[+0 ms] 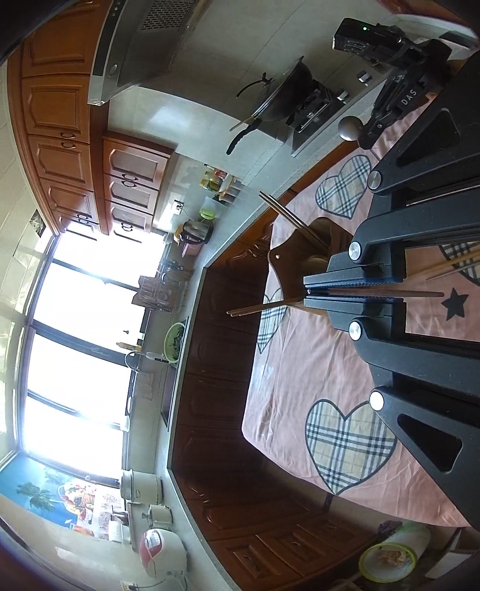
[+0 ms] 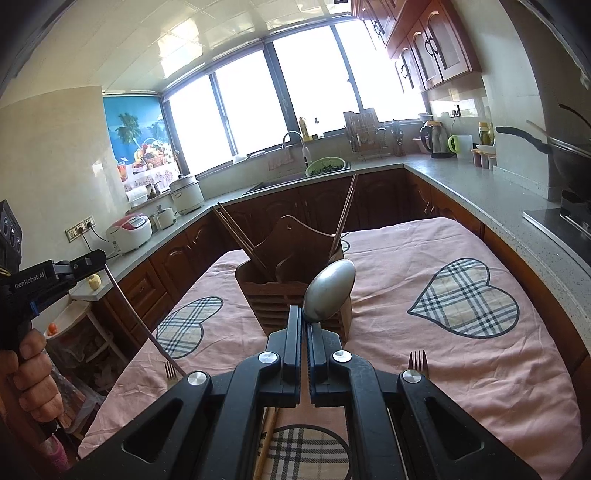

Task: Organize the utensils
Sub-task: 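Lift the spoon and chopstick and lower them into the wooden holder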

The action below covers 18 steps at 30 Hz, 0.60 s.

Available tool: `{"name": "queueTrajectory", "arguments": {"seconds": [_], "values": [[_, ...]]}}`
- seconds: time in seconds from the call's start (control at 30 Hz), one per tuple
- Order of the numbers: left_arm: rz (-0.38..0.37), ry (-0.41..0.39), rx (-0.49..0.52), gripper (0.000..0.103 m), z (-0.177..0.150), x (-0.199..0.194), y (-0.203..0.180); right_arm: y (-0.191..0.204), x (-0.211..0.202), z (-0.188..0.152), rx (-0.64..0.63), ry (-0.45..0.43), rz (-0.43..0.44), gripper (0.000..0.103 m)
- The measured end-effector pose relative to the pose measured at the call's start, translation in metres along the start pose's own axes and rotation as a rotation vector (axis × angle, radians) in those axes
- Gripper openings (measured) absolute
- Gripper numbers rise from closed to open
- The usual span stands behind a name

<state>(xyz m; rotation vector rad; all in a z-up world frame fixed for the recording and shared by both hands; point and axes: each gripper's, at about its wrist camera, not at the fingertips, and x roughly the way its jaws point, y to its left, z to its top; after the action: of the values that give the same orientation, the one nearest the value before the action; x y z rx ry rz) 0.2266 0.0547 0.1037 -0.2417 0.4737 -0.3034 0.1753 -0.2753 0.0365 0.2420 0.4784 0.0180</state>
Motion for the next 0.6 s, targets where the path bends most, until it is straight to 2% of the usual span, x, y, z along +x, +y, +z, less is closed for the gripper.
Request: {"name": "queueTrajectory", "arguments": {"seconds": [0.37,0.6], "values": [[-0.023,-0.107,-0.019,0.002,0.031,0.009,0.004,-0.003,0.009,0.026,-0.007,-0.060,-0.016,0.002],[-0.041,-0.162,-0.044,0.002,0.054,0.040,0.008,-0.010,0.021,0.058,-0.014,-0.128,-0.041,0.002]]}}
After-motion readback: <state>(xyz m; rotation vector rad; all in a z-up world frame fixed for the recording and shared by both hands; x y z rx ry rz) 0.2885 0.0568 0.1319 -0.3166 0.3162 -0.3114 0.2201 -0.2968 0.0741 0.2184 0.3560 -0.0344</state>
